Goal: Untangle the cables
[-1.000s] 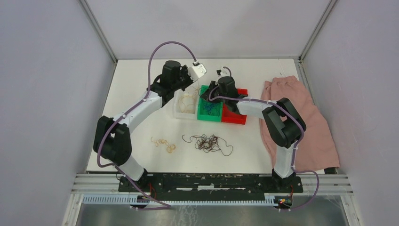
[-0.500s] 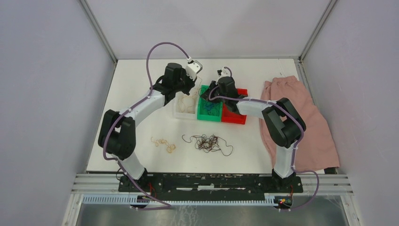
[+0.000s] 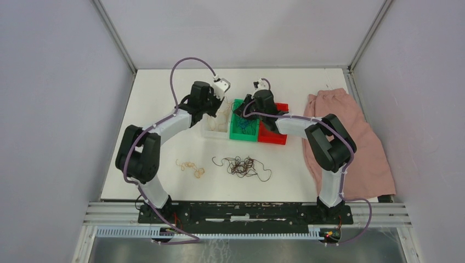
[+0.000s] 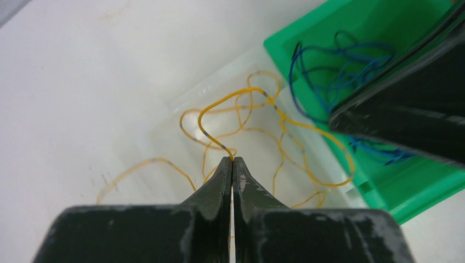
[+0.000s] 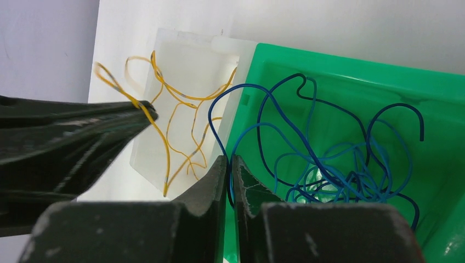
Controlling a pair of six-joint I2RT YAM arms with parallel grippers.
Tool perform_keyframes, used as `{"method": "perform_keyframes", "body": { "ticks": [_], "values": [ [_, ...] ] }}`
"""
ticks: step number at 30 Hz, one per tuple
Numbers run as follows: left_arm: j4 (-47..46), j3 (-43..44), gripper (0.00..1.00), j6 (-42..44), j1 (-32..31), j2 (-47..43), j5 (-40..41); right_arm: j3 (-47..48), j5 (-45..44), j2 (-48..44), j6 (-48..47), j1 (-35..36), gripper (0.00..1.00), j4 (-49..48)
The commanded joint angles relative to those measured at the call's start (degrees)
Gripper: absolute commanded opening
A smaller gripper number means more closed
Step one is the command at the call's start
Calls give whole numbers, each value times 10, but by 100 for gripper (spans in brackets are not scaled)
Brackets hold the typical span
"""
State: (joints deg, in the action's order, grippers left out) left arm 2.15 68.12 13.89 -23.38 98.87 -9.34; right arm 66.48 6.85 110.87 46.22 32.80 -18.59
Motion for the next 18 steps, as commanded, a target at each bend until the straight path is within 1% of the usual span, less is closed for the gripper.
{"method": "perform_keyframes", "body": {
  "ticks": [1, 6, 10, 14, 15, 16, 17, 18],
  "values": [
    [-58, -48, 3, 105, -3, 15, 62, -1, -11, -10, 3, 2, 12, -12],
    [-70, -47, 3, 125, -7, 40, 55, 4, -7, -9, 5, 2, 11, -13],
    [-68, -41, 3, 162, -29, 67, 78, 3, -6, -9, 6, 2, 11, -14],
    [-73, -39, 3, 179, -33, 82, 99, 1, -7, -13, 5, 1, 11, -13],
    [-64, -37, 6, 182, -33, 81, 98, 0, -7, -14, 5, 1, 11, -13],
    [-47, -29, 15, 181, -32, 77, 91, 1, -7, -14, 4, 1, 11, -12],
    [-27, -21, 36, 178, -30, 70, 80, 1, -7, -15, 3, 0, 11, -11],
    [-8, -14, 61, 174, -27, 59, 66, 2, -7, -15, 2, 0, 11, -10]
  ]
}}
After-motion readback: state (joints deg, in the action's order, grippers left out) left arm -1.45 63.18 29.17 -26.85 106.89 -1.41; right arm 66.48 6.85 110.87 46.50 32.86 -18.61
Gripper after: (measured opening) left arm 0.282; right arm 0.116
